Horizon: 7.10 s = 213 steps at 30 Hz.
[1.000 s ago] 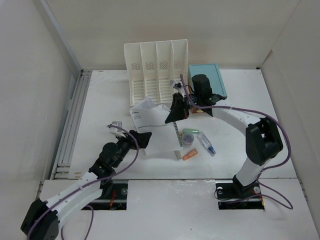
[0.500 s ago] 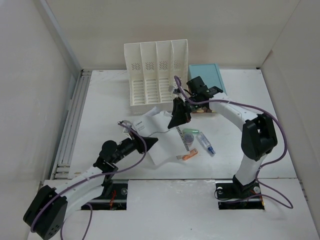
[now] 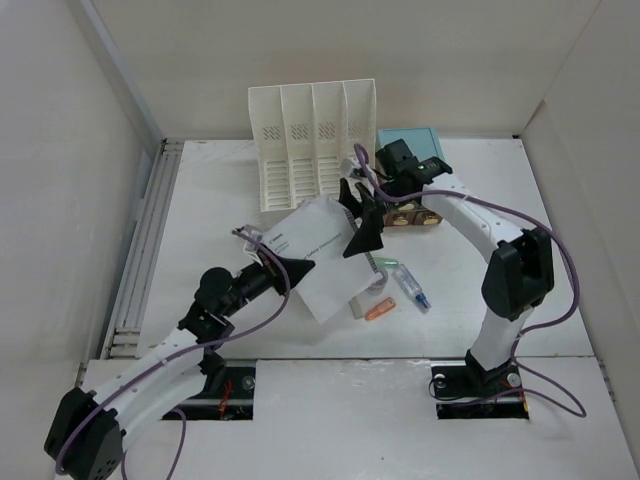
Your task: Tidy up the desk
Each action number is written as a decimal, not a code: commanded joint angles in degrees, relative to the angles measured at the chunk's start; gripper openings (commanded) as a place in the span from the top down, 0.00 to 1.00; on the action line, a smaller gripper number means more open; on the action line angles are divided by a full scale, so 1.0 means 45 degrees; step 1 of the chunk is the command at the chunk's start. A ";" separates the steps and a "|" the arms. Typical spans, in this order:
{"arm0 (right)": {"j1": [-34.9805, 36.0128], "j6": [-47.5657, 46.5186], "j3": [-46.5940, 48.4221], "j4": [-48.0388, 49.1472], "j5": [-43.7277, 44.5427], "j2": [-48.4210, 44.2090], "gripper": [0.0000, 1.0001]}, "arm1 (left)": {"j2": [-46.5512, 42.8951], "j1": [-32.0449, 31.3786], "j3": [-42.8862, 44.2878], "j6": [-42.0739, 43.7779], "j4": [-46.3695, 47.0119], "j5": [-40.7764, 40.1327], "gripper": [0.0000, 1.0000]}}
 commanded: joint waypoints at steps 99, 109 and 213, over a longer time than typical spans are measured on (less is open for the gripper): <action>-0.4149 0.6781 -0.5974 1.0310 1.1122 -0.9705 0.35 | 1.4996 -0.0800 1.2908 0.8501 0.4183 -1.4383 1.00; -0.4149 0.6781 -0.5974 1.0310 1.1122 -0.9705 0.35 | 1.5289 -0.0800 1.3043 0.7876 0.3287 -1.3932 1.00; -0.1494 1.1625 -0.8121 1.0820 1.7414 -0.5095 0.73 | -0.0219 -0.2206 0.3142 -0.2145 -0.4647 -0.3522 0.16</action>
